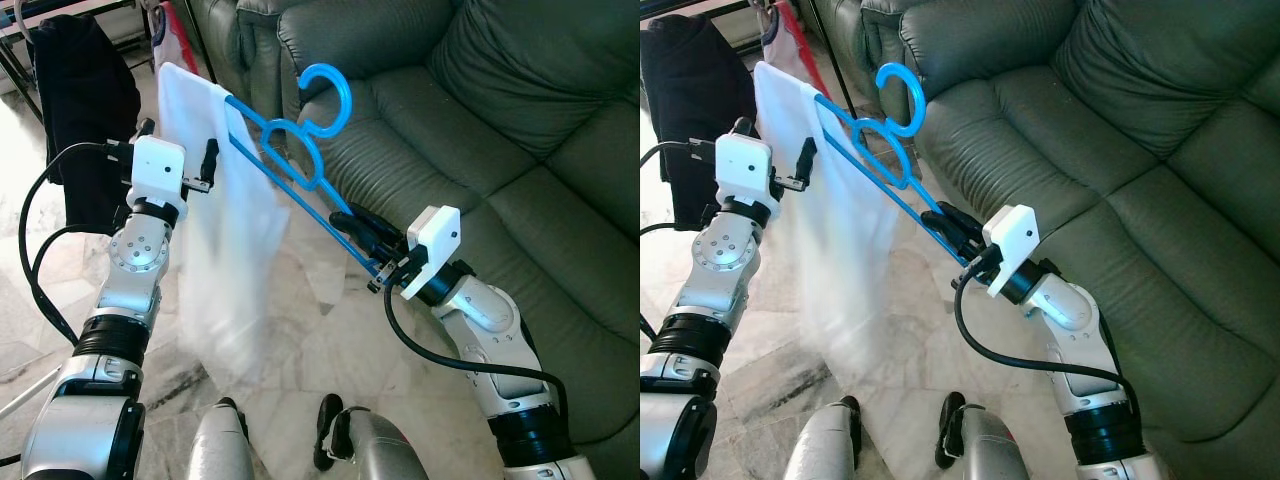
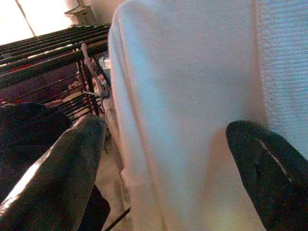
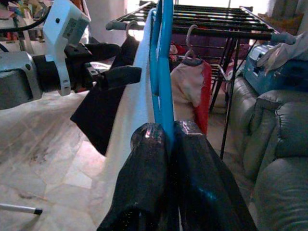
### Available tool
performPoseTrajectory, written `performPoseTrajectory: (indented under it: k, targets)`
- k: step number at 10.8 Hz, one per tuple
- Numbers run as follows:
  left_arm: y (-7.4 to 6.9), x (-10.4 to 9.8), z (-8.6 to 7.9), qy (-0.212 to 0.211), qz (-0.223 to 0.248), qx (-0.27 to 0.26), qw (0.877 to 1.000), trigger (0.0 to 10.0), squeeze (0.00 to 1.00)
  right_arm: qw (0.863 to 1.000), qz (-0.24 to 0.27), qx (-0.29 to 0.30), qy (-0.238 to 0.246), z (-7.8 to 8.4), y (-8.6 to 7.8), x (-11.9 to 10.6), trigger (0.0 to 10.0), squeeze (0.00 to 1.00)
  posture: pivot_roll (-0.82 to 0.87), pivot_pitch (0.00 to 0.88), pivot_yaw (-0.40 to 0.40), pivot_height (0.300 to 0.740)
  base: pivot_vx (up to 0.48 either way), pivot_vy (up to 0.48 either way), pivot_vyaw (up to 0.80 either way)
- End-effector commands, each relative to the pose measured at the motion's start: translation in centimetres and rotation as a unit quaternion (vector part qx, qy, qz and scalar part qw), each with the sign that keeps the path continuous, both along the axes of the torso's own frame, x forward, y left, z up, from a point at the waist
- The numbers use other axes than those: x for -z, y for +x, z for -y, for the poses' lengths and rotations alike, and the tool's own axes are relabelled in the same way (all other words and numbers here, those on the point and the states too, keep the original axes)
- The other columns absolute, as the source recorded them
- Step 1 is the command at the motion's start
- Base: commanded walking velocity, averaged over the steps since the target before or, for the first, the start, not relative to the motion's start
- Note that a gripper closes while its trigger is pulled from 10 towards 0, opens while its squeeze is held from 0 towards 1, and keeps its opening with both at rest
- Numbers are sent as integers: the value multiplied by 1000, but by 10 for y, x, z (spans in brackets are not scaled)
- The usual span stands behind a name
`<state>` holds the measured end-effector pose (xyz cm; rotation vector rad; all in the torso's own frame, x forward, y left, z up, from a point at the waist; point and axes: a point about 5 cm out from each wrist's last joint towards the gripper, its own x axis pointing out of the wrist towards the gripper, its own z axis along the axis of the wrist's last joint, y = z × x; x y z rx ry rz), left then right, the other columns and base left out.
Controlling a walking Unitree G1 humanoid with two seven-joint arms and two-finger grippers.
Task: Hang hanger
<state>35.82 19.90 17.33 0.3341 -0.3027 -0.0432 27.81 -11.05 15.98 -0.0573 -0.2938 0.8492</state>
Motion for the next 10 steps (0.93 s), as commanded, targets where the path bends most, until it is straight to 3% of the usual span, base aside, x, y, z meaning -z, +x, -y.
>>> performPoseTrajectory:
  k: [1, 2, 3, 4, 6, 10]
  targets:
    - [-1, 4, -1, -1, -7, -4, 1000, 10000, 1000, 999, 40, -10, 23, -1, -4, -18, 10000, 0, 39, 171, -76, 740, 0, 0, 0]
    - [-1, 4, -1, -1, -7, -4, 1000, 10000, 1000, 999, 40, -10, 23, -1, -4, -18, 10000, 0, 39, 171, -76, 740, 0, 0, 0]
    - [-5, 4, 10, -8, -26, 60, 998, 10000, 0, 999, 42, -4, 2, 4, -3, -12, 10000, 0, 42, 182, -69, 740, 0, 0, 0]
    - [-16, 10, 28, -10, -52, 149, 987, 10000, 0, 999, 46, 9, -22, 8, 0, -5, 10000, 0, 43, 181, -68, 740, 0, 0, 0]
    - [-26, 10, 50, -44, -61, 216, 974, 10000, 0, 999, 46, 14, -26, 8, 2, -2, 10000, 0, 44, 177, -73, 740, 0, 0, 0]
    - [-28, 7, 59, -57, -73, 238, 967, 10000, 0, 998, 54, -2, -22, 4, 3, -6, 10000, 0, 43, 171, -77, 740, 0, 0, 0]
